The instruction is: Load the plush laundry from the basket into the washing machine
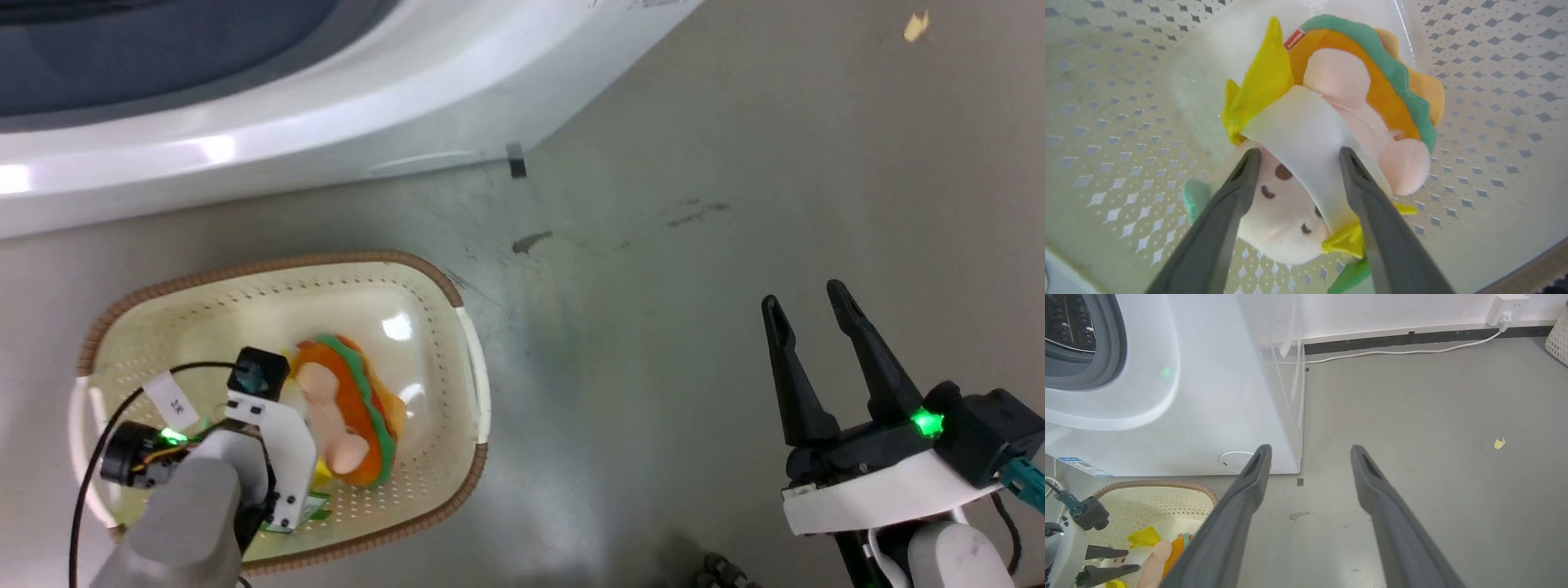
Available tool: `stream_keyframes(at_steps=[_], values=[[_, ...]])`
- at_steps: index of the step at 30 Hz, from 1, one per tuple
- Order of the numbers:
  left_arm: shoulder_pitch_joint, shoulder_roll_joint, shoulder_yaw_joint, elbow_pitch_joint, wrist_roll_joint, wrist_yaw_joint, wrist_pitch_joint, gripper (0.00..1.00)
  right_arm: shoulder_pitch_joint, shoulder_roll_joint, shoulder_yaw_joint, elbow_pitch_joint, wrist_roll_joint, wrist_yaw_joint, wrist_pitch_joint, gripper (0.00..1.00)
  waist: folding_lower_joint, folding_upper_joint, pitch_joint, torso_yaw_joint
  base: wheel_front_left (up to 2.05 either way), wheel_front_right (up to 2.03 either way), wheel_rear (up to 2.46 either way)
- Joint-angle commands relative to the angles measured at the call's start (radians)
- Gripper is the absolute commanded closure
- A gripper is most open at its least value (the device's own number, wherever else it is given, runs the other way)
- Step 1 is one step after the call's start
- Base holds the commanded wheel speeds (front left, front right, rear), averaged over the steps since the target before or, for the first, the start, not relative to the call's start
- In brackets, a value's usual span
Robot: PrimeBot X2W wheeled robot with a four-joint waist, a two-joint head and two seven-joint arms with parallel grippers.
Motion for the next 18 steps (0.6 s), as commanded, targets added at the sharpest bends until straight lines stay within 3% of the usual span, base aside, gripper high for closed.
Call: stream_keyframes(at_steps=[1,11,14,18], values=[[-0.029,0.009,-0.016,0.028,-0.014,0.004,0.009,0.0,-0.02,-0.001,0.003,-0.005,0.013,-0.001,-0.011,0.0,-0.0001,-0.0001,0.025,-0.017,0.0,0.0,0.0],[-0.102,0.036,-0.089,0.129,-0.032,-0.007,0.038,0.0,-0.043,-0.001,0.016,-0.008,0.045,-0.001,-0.032,0.0,-0.0001,-0.0001,0.109,-0.053,0.0,0.0,0.0],[-0.12,0.043,-0.108,0.161,-0.041,-0.009,0.051,1.0,-0.051,-0.001,0.017,-0.008,0.051,-0.001,-0.038,0.0,-0.0001,-0.0001,0.132,-0.06,0.0,0.0,0.0],[-0.146,0.053,-0.129,0.199,-0.057,-0.012,0.047,1.0,-0.06,-0.001,0.018,-0.008,0.057,-0.001,-0.046,0.0,-0.0001,-0.0001,0.157,-0.065,0.0,0.0,0.0]])
